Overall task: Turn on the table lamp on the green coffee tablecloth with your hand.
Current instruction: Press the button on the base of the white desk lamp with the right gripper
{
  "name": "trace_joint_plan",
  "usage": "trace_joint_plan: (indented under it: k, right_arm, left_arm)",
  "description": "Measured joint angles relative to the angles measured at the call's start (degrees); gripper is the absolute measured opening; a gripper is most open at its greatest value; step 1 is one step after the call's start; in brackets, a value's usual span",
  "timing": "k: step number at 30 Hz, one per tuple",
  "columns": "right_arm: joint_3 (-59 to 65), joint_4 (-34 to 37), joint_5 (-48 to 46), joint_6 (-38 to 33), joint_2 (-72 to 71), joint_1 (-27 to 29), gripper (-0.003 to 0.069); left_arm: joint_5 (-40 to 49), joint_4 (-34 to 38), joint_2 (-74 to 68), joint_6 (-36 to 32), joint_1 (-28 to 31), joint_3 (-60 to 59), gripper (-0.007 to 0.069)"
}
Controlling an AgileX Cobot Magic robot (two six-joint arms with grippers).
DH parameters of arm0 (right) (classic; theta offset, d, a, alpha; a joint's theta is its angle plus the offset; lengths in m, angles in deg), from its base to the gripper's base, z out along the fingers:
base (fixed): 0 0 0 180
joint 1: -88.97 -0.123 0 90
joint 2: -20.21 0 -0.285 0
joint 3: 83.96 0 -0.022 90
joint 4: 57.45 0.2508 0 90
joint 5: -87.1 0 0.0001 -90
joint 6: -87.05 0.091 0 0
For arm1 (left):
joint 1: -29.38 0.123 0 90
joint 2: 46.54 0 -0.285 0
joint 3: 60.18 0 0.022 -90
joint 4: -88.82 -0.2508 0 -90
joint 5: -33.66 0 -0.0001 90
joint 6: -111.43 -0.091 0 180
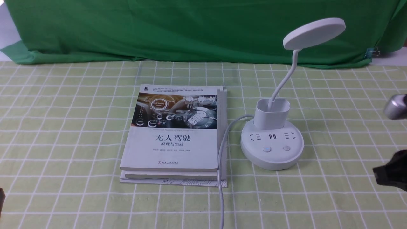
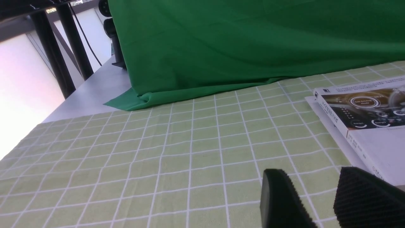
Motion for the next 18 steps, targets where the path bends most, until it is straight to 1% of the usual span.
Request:
trace_joint_plan:
  k: [3,6,9,10,16,18]
  right_arm:
    - [-3.25,0.32,0.68,-0.52,5.73,-1.79,0.0030]
    - [-9.57,0.60,2.03,-1.28,14.82,-5.70,0.0030]
    - [-13.46,0.72,3.29,-1.61,20.08,-7.52,0.0030]
    - [-16.59,0.77,4.05,-1.67,24.04,-8.82,0.0030]
    - [-23.98,0.77,4.24,-1.85,33.89,-9.37,0.0030]
    - [-25.17,0.77,4.24,-2.00,35.10,-9.37,0.0030]
  left_arm:
    - [0.00,0.00,0.00,0.00,0.00,0.00,0.0242]
    - [0.00,0.00,0.00,0.00,0.00,0.00,0.0242]
    - [0.00,0.00,0.00,0.00,0.00,0.00,0.0242]
    - [0.00,0.00,0.00,0.00,0.00,0.00,0.0242]
    - [0.00,0.00,0.00,0.00,0.00,0.00,0.0242]
    - [0.00,0.00,0.00,0.00,0.00,0.00,0.0242]
